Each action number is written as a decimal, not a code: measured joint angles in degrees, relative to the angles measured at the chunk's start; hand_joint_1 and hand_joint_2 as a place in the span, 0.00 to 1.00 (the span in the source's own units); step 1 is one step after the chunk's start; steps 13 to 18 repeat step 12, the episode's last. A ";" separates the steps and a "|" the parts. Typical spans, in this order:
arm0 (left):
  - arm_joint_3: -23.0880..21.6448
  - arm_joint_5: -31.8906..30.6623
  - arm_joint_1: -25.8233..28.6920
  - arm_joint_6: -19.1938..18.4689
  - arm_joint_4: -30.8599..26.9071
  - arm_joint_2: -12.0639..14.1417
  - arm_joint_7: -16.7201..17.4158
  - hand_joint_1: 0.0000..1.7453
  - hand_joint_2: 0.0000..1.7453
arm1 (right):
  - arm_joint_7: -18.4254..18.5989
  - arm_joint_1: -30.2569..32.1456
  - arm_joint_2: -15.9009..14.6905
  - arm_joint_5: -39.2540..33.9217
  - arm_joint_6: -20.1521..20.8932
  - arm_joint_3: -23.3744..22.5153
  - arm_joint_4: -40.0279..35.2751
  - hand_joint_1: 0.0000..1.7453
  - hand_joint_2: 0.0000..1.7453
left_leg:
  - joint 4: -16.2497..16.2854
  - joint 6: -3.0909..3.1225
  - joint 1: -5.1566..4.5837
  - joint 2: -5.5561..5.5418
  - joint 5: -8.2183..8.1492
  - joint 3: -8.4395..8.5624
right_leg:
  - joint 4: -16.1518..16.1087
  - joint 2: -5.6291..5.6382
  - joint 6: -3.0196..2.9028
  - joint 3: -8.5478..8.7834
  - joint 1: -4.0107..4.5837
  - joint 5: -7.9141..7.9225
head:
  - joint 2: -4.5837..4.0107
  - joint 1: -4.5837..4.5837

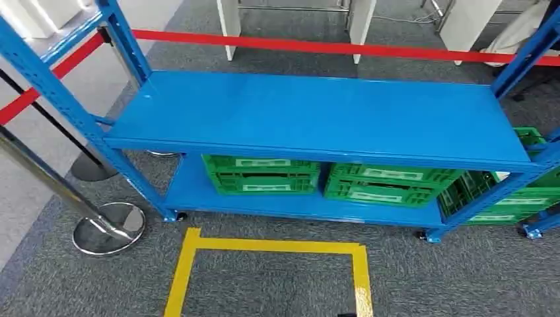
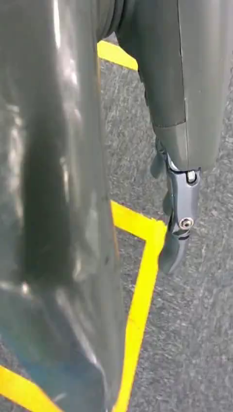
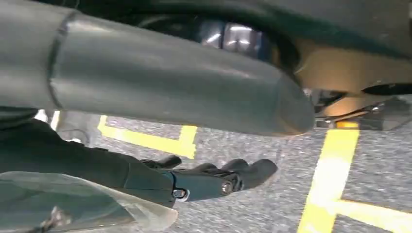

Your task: Take the parts from the cabinet and place them on the table.

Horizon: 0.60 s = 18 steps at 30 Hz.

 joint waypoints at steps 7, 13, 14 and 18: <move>-0.17 1.07 0.04 0.02 -0.04 0.17 0.11 0.00 0.00 | 0.50 0.01 0.07 0.52 0.15 -0.04 0.00 0.00 0.00 | 17.86 -2.03 0.63 0.45 -6.92 -8.92 | -1.11 -0.87 -1.30 2.40 -0.64 -1.04 | 0.00 -0.42; -0.63 1.31 0.12 0.02 -0.02 0.13 0.17 0.00 0.00 | 0.50 -0.03 0.04 0.55 0.15 -0.09 0.00 0.00 0.00 | 2.88 -1.80 0.55 1.15 2.59 -3.18 | -1.24 -0.75 0.05 4.07 -0.64 -2.84 | 0.00 -0.50; -0.63 1.31 0.12 0.02 -0.02 0.13 0.17 0.00 0.00 | 0.50 -0.03 0.04 0.55 0.15 -0.09 0.00 0.00 0.00 | 2.88 -1.80 0.55 1.15 2.59 -3.18 | -1.24 -0.75 0.05 4.07 -0.64 -2.84 | 0.00 -0.50; -0.63 1.31 0.12 0.02 -0.02 0.13 0.17 0.00 0.00 | 0.50 -0.03 0.04 0.55 0.15 -0.09 0.00 0.00 0.00 | 2.88 -1.80 0.55 1.15 2.59 -3.18 | -1.24 -0.75 0.05 4.07 -0.64 -2.84 | 0.00 -0.50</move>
